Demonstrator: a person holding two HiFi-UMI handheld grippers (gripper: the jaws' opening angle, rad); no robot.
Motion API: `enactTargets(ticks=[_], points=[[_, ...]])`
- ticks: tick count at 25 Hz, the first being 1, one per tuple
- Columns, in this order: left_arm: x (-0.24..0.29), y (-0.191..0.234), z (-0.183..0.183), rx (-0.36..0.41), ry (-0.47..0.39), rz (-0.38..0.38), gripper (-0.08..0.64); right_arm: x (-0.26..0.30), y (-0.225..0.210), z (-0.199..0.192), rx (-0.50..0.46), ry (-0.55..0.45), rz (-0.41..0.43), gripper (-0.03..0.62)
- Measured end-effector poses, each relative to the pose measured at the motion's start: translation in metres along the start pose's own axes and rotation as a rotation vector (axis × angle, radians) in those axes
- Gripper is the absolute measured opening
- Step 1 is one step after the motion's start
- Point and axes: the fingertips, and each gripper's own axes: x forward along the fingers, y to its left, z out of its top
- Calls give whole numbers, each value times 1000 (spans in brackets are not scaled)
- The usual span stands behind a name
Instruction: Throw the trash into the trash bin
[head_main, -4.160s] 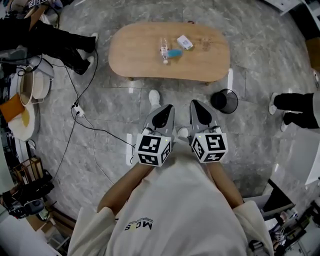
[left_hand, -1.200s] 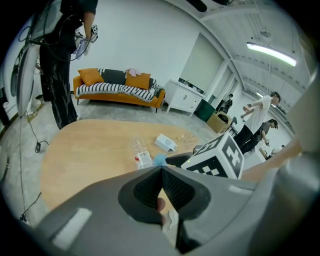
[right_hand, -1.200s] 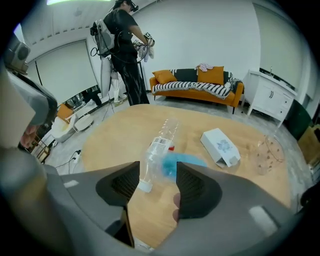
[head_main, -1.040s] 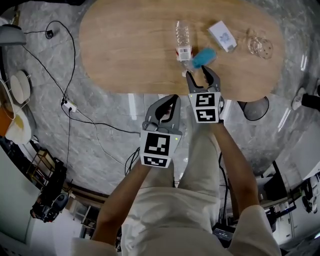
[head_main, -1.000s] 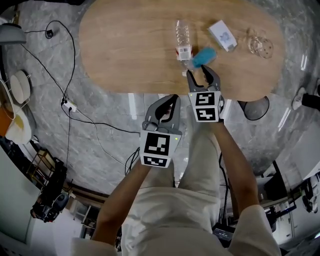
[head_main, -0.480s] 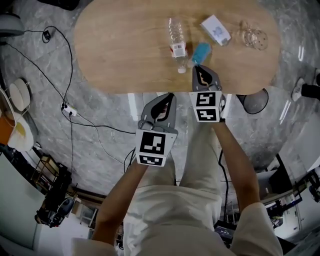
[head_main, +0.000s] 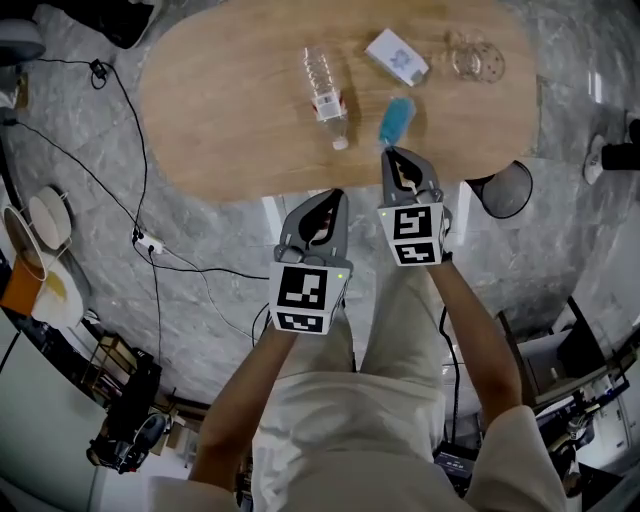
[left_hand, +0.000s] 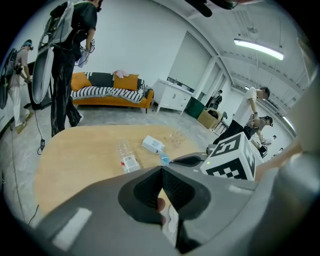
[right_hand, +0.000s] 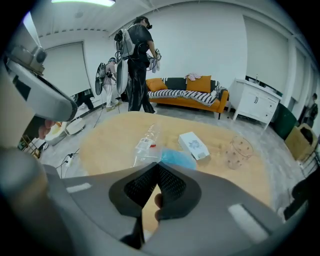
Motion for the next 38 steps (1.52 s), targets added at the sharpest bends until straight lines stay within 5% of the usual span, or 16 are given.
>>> enactTargets(ticks=[14,38], points=[[43,-79,11,103,40,-86,0,-53,-74,-31,127,-55,-65,25],[146,-255,-6,324,199,-288,0,-142,-214,-178,433,2,-261,25]])
